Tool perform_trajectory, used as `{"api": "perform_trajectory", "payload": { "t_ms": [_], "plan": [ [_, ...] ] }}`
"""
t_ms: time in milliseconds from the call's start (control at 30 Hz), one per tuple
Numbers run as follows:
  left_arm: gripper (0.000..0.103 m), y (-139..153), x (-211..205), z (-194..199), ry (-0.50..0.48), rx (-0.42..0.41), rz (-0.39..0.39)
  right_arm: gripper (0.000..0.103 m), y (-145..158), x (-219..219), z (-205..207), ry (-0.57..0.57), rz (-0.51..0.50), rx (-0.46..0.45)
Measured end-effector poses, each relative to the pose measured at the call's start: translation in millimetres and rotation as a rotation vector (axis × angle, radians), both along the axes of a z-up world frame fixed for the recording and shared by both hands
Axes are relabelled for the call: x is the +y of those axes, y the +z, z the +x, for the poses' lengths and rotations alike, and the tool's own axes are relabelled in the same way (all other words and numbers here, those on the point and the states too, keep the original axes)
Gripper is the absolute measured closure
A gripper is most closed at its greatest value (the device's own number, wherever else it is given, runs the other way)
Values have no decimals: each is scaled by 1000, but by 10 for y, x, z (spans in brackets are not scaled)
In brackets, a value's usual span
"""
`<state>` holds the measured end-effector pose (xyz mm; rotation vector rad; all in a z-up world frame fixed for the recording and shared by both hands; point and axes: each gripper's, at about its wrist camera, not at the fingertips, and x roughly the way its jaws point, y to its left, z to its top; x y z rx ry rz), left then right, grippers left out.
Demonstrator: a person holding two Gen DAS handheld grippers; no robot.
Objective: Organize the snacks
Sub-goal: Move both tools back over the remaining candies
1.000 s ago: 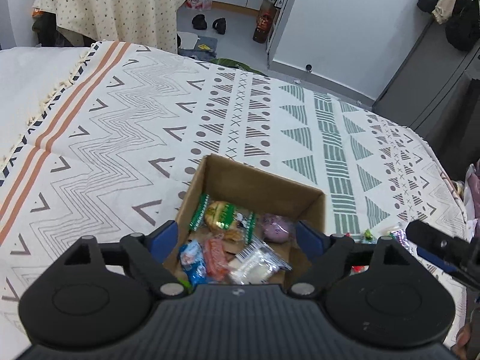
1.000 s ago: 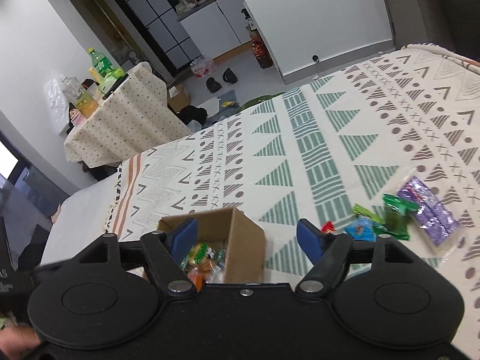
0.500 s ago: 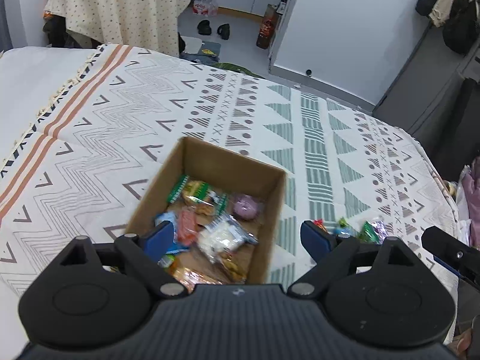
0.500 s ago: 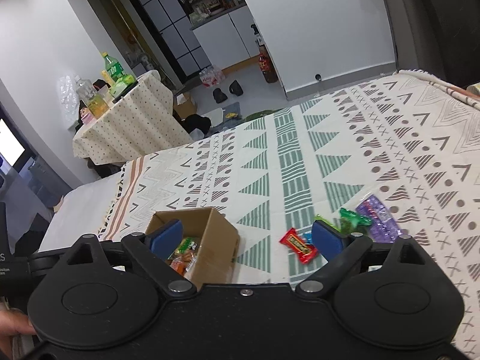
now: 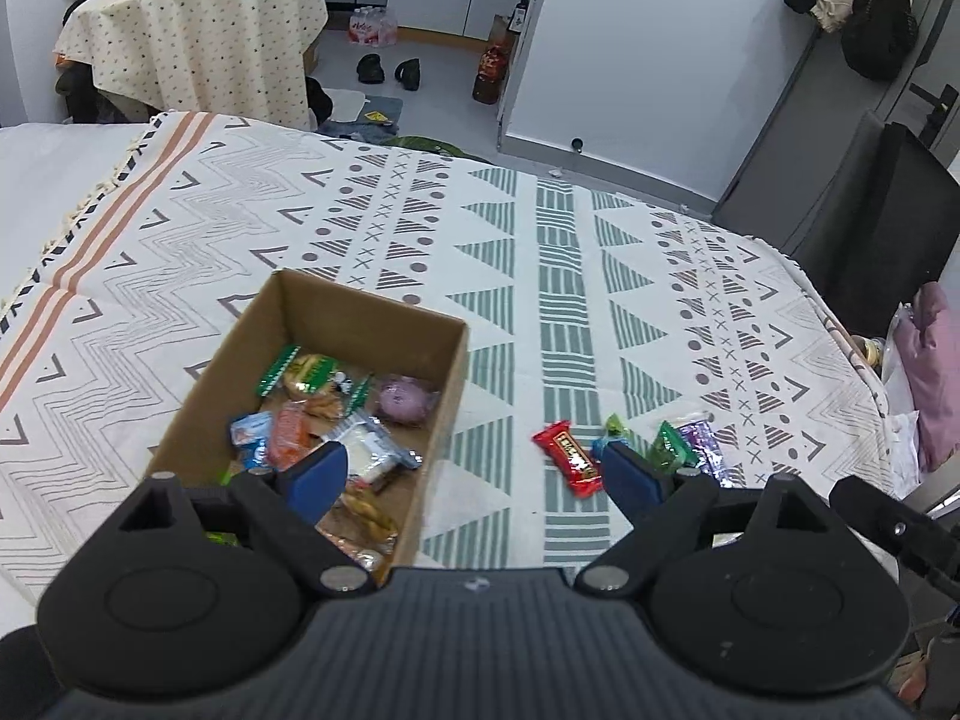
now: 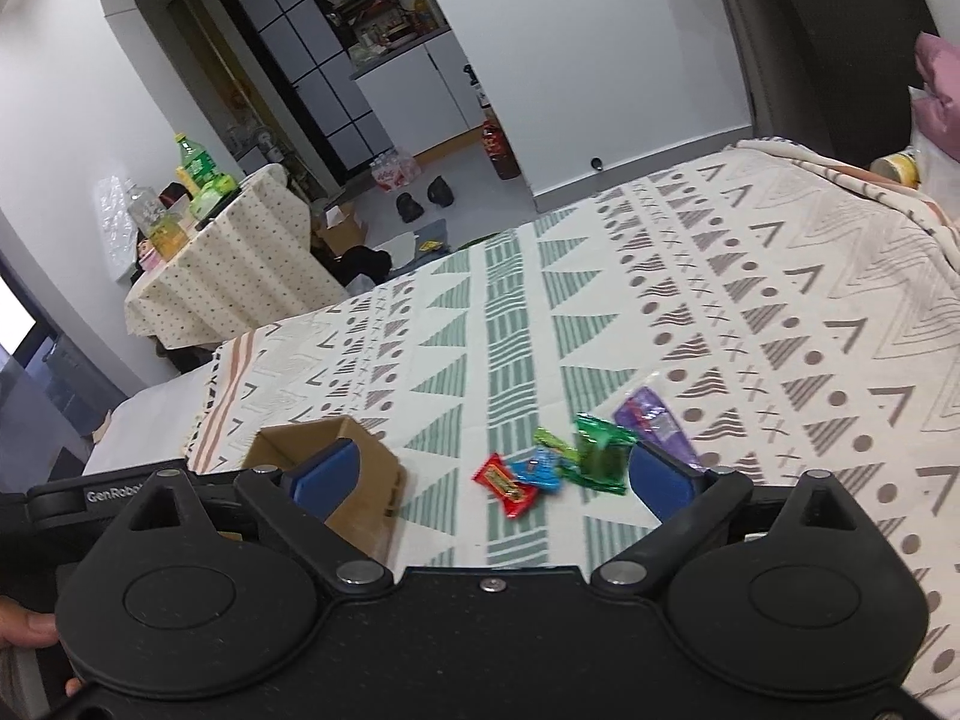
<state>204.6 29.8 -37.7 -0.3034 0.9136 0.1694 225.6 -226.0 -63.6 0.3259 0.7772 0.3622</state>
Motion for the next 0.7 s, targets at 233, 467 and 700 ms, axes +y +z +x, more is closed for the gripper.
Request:
{"api": "perform_trajectory", "payload": {
  "t_ms": [233,467,700],
  "plan": [
    [12,-33,-214,94,-40,-2,36,6,-121,-224,45,-27,16,3],
    [12,-165,-374,228,-73,5,21,6,-322,-380,97,-66,27,-3],
    [15,-359,-495,405,-96,14,1,20,-631,-465,249,-91,52,56]
  ]
}}
